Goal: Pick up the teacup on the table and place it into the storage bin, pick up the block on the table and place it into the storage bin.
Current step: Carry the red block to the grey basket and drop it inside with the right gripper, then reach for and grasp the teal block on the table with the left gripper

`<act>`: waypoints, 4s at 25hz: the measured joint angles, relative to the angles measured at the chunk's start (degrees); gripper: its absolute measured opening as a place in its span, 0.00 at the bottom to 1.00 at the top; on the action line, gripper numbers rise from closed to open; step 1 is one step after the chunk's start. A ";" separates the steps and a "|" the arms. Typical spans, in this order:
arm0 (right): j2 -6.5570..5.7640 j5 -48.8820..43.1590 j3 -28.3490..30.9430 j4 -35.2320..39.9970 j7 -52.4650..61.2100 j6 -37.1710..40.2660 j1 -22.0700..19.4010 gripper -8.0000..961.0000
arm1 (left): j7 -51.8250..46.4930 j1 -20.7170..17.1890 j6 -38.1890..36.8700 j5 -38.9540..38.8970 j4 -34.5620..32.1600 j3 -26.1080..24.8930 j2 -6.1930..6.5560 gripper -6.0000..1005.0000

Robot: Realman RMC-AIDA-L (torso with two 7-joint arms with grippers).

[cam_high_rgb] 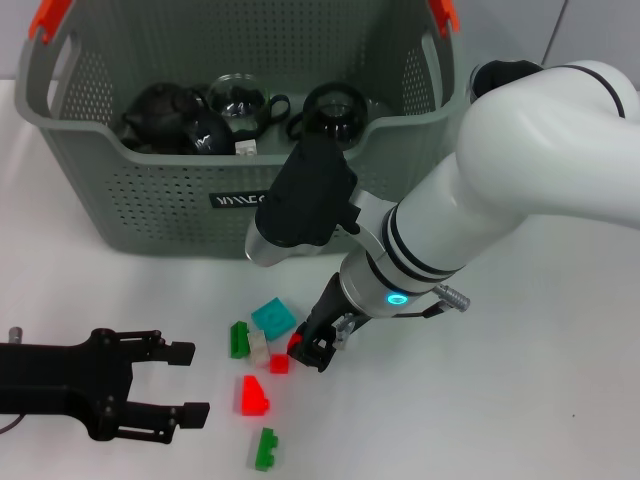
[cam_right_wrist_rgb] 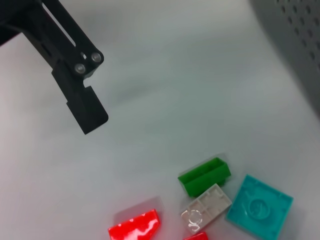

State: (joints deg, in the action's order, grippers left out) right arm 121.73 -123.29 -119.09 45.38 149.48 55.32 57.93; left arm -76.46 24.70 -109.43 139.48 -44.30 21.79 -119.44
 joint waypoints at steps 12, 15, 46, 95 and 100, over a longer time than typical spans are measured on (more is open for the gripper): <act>-1.35 -3.97 4.28 10.11 2.24 4.95 -4.59 0.22 | -0.31 -0.23 -0.46 0.00 -0.12 -0.31 0.16 0.84; -1.28 -8.06 8.45 16.92 2.91 8.87 -7.40 0.22 | -0.41 -0.22 -0.49 -0.05 -0.08 -0.35 0.09 0.84; -1.85 -14.22 45.61 17.06 -12.55 7.96 0.68 0.23 | -2.16 0.97 -0.86 -0.62 -0.05 -0.62 0.48 0.84; -1.72 -5.69 54.68 33.98 -12.77 9.67 -10.44 0.94 | -18.12 14.07 2.35 -2.59 -6.40 15.44 1.98 0.82; -1.56 -5.10 55.92 33.70 -12.42 9.36 -10.84 0.94 | -23.58 16.09 5.15 -1.65 -7.38 19.84 1.78 0.82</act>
State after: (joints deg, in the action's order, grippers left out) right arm 120.17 -128.39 -63.17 79.08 137.06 64.69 47.09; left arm -100.04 40.79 -104.28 137.83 -51.67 41.63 -117.66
